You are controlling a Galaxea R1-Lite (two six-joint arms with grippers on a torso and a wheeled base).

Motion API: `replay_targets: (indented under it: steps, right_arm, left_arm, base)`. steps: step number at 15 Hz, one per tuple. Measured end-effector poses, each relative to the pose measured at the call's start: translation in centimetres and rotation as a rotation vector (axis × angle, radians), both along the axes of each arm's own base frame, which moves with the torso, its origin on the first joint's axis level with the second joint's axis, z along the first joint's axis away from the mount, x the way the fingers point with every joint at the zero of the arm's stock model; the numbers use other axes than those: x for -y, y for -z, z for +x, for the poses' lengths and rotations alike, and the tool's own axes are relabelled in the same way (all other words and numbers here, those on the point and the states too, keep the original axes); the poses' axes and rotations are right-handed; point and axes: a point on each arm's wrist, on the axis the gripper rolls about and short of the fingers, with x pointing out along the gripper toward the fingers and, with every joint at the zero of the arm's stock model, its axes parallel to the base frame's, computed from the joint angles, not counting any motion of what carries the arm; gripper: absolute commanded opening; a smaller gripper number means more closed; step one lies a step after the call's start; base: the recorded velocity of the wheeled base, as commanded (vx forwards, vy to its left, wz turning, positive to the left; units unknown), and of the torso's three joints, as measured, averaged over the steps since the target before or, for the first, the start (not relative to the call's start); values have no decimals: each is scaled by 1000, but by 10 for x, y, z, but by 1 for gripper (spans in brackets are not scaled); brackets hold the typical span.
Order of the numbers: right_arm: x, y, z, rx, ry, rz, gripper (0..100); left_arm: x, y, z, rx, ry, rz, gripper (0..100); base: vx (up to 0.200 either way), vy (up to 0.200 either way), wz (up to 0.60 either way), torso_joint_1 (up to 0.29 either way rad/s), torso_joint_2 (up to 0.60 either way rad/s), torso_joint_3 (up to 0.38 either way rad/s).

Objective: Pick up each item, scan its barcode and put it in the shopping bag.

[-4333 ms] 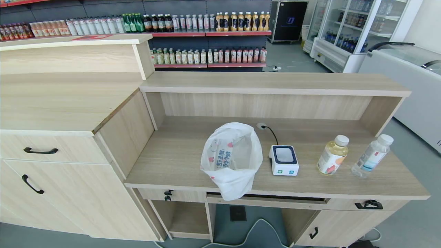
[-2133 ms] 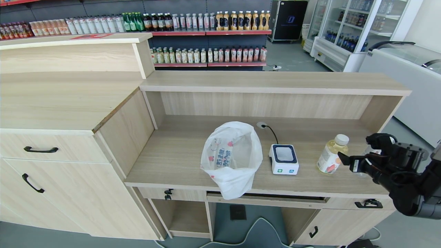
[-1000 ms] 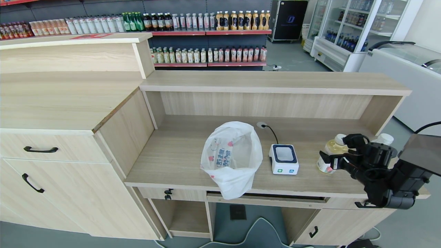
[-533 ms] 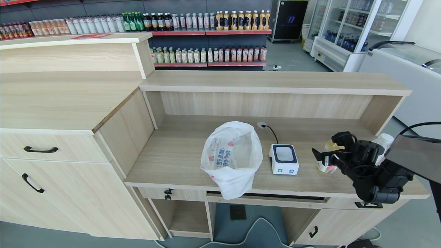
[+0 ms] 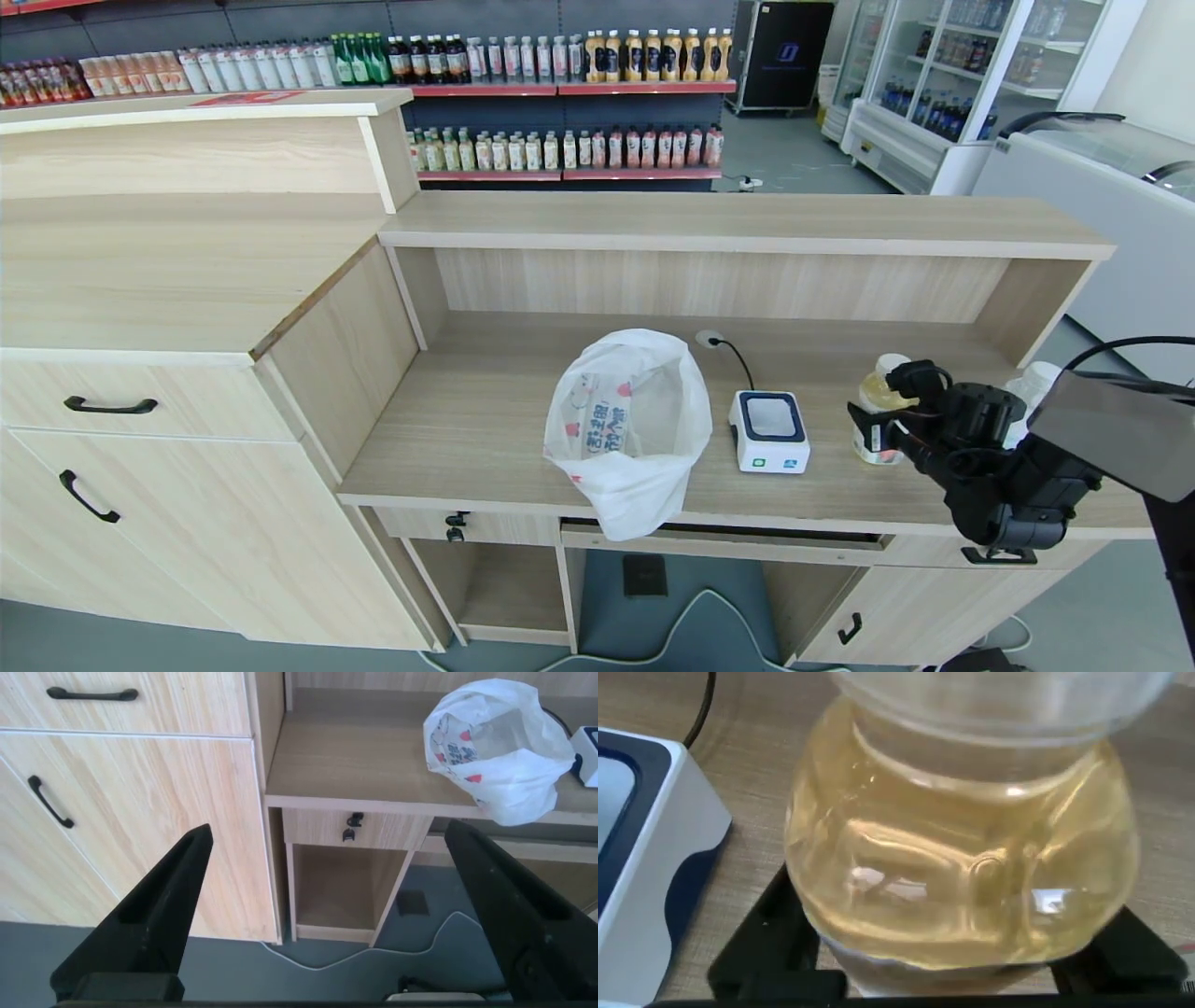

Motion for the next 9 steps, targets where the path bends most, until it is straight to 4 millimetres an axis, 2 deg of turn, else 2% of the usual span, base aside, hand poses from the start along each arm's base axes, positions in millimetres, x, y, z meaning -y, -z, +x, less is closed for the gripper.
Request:
replay_targets:
  steps: [6, 9]
  right_arm:
    - [1, -1, -2, -8, -5, -21, 0]
    - [1, -18, -9, 1, -30, 50, 0]
  left_arm:
    - [0, 0, 0, 0, 1, 0, 100]
    - [0, 0, 0, 0, 0, 0, 100]
  base:
    - [0, 0, 0, 0, 0, 0]
    - [0, 0, 0, 0, 0, 0]
